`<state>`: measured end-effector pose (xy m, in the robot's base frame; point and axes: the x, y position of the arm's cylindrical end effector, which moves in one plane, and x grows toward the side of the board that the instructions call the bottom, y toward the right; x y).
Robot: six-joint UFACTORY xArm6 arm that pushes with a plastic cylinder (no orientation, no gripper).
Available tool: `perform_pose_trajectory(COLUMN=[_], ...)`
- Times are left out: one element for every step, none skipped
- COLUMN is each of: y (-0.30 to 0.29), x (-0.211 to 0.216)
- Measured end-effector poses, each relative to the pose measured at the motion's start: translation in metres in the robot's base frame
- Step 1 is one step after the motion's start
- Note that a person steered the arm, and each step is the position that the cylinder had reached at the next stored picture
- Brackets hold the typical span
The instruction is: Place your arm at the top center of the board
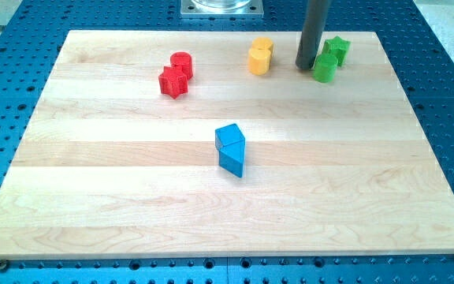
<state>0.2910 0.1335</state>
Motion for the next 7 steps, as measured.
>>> perform_pose_trajectory(y=[-0.018, -0.014, 0.029, 0.025, -0.003, -0.004, -0.028], x=[0.019, 0.023, 0.020, 0.020, -0.031, -0.099, -0.096])
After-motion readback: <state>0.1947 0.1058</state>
